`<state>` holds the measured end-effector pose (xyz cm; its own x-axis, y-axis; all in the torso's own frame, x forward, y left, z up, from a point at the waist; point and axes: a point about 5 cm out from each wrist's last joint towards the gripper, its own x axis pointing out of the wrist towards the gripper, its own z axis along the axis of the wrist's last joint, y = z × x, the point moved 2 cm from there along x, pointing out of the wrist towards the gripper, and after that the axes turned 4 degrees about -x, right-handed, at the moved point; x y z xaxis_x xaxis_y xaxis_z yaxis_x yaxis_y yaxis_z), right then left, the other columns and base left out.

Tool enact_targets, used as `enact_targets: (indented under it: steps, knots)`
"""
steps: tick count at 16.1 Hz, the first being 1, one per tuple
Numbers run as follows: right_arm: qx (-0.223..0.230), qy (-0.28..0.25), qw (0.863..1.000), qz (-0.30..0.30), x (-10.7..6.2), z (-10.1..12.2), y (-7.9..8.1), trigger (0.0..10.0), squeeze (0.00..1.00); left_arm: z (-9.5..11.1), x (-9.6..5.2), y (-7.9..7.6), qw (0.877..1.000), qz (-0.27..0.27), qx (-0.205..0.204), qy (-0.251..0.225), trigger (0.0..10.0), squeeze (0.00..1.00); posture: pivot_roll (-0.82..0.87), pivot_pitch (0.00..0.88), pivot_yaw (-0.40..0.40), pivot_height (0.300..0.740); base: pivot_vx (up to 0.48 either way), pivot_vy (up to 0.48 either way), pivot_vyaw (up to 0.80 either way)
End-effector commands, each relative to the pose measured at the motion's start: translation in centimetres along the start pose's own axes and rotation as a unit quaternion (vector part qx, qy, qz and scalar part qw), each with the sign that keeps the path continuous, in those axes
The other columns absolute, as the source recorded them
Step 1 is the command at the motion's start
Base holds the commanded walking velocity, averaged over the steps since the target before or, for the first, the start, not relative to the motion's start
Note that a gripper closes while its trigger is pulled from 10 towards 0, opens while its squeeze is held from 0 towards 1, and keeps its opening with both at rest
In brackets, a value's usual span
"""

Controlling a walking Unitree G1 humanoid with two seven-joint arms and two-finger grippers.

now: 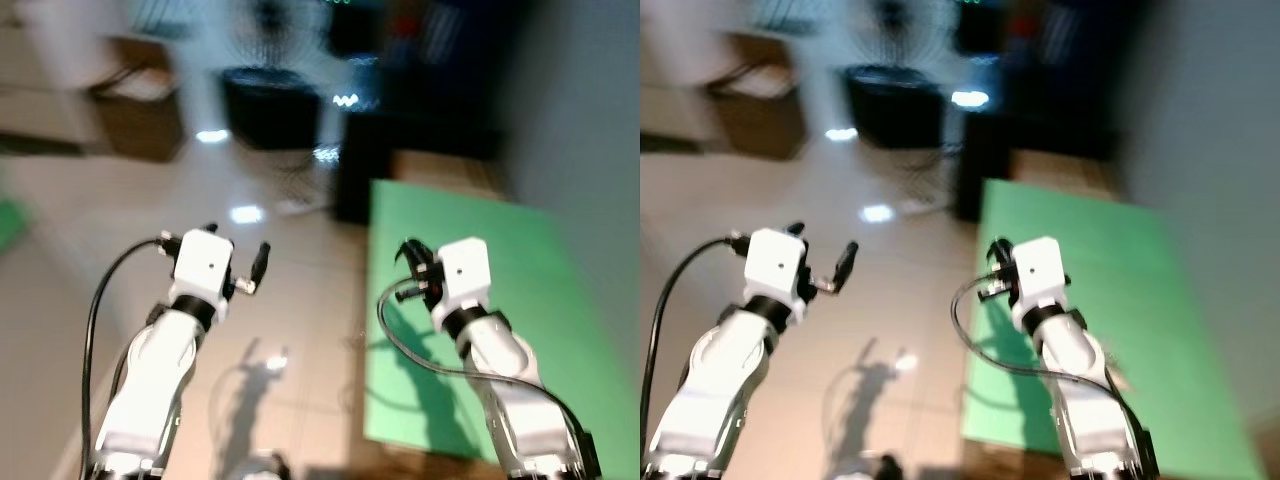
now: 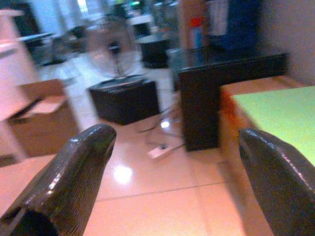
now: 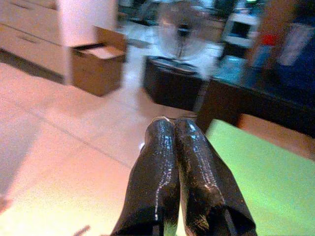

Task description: Hang keys on a hook

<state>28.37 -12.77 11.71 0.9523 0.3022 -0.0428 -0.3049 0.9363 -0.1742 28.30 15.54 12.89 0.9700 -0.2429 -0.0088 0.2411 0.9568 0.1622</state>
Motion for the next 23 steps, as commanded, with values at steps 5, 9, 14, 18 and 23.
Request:
enact_targets:
  steps: [5, 9, 14, 18, 23]
  knots:
    - [0.034, 0.033, 0.999, 0.006, -1.1, -1.4, 0.3, 10.0, 0.0, -0.4, -0.2, -0.2, 1.0, -0.001, -0.012, 0.018, 10.0, 0.0, -0.1, 0.0, -0.014, 0.74, 0.0, 0.0, 0.8]
    - [0.04, 0.038, 0.998, 0.01, -1.3, -1.6, 0.3, 10.0, 0.0, -0.7, -0.4, -0.1, 1.0, 0.01, -0.006, 0.013, 10.0, 0.0, -0.09, 0.0, -0.024, 0.74, 0.0, 0.0, 0.8]
    - [0.043, 0.037, 0.998, 0.007, -0.7, -1.4, -0.4, 10.0, 0.0, -0.4, -0.2, -0.6, 1.0, 0.011, -0.023, 0.004, 10.0, 0.0, -0.09, 0.0, -0.052, 0.74, 0.0, 0.0, 0.8]
    - [0.049, 0.037, 0.998, -0.005, -0.4, -1.6, -0.9, 10.0, 0.0, -0.1, 0.3, -0.6, 1.0, 0.006, -0.016, -0.002, 10.0, 0.0, -0.08, 0.0, -0.04, 0.74, 0.266, 0.0, 0.8]
    - [0.066, 0.044, 0.997, -0.004, -0.5, -2.2, -0.7, 10.0, 0.0, 0.2, 0.7, 0.1, 1.0, 0.003, 0.002, -0.001, 10.0, 0.0, -0.08, 0.0, -0.004, 0.74, 0.283, 0.0, 0.8]
